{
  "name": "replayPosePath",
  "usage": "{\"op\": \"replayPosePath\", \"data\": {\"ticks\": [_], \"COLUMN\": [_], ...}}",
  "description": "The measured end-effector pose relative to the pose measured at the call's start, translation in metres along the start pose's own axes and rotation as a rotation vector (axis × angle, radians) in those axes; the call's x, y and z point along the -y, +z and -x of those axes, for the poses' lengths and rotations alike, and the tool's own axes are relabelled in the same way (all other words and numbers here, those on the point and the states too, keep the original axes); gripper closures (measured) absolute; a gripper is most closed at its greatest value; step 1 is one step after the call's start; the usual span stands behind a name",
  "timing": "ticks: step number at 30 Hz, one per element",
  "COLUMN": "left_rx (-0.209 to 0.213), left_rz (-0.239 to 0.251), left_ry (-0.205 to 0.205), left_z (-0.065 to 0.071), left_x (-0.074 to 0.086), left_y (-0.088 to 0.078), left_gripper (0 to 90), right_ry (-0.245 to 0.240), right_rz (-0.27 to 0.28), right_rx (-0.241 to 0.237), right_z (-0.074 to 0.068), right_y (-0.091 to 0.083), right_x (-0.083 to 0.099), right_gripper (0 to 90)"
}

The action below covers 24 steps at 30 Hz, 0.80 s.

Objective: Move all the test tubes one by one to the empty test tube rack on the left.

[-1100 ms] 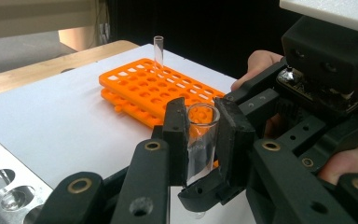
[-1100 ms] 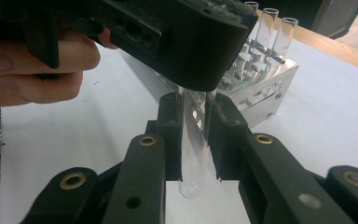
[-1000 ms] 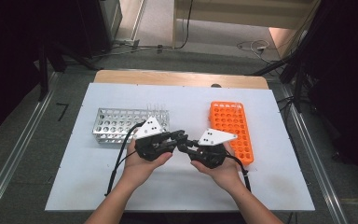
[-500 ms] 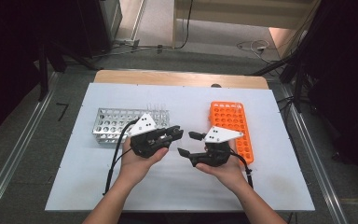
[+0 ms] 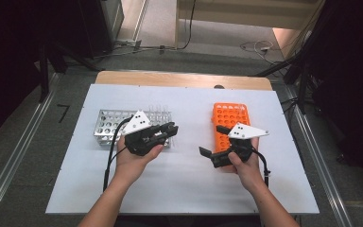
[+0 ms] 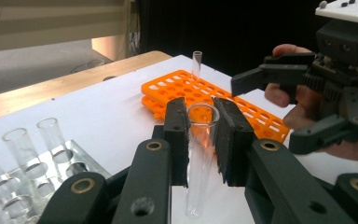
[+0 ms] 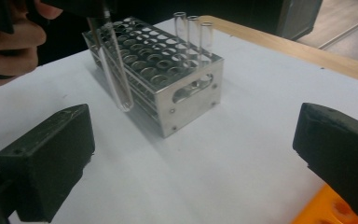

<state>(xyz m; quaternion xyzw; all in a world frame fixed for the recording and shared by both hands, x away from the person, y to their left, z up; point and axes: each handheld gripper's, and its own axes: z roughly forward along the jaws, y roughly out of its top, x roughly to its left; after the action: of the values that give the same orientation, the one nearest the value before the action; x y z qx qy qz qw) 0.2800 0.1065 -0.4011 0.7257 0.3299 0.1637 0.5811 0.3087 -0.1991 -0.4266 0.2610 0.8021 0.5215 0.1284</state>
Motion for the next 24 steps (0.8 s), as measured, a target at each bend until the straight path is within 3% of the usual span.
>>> {"op": "replayPosePath", "data": {"ticks": [15,24], "left_rx": [-0.087,-0.148], "left_rz": [0.014,0.026], "left_ry": [-0.007,-0.008], "left_z": [-0.025,-0.046], "left_x": [-0.007,-0.016], "left_y": [-0.015,-0.02], "left_gripper": [75.5,75.5], "right_ry": [0.034,0.05], "right_rz": [0.022,0.018], "right_rx": [0.097,0.107], "right_z": [0.034,0.042], "right_y": [-0.029,-0.032], "right_x": [0.011,0.016], "right_gripper": [0.0,0.0]}}
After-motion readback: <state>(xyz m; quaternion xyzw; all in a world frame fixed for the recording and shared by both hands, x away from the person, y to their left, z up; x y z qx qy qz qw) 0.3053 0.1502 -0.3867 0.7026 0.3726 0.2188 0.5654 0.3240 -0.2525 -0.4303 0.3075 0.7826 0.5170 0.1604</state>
